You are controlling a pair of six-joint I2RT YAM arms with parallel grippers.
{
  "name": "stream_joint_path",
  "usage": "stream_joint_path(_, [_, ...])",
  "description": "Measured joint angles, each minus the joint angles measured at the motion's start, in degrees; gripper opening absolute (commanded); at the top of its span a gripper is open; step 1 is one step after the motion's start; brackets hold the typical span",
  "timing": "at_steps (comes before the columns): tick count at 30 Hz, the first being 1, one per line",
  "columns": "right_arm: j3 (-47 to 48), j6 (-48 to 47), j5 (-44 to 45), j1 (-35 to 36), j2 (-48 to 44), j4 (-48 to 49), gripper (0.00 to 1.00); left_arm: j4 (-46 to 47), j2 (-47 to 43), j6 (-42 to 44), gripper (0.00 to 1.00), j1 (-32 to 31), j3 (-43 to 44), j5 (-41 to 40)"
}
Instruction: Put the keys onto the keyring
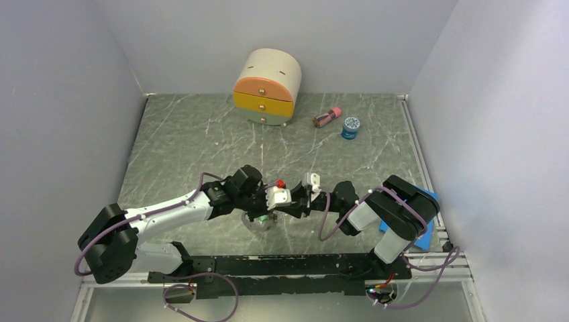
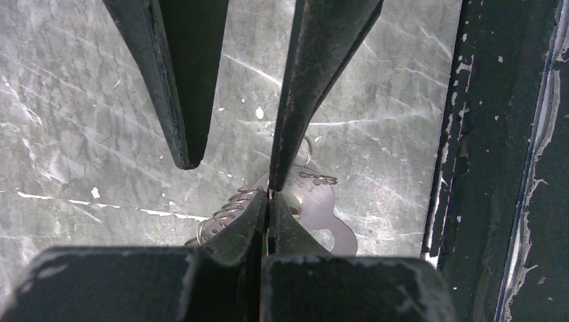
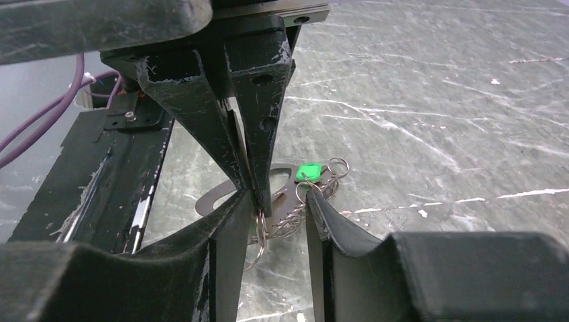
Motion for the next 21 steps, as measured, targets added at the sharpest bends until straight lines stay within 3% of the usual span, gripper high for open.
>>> stream_joint_path(7, [0.0, -2.3, -1.2, 0.9, 0.0, -0.4, 0.42, 0.0, 0.0, 0.0, 0.02, -0.4, 0.0, 0.0])
stream_joint_path(11, [0.0, -3.1, -1.4, 1.4, 1.0, -0.4, 0.29, 0.3, 0.0, 0.0, 0.03, -0.5, 0.0, 0.0])
stream_joint_path(21, [0.0, -2.7, -0.9, 1.6, 6.8, 0.4, 0.24, 0.6, -1.4, -0.1, 0.02, -0.7, -0.7, 0.0])
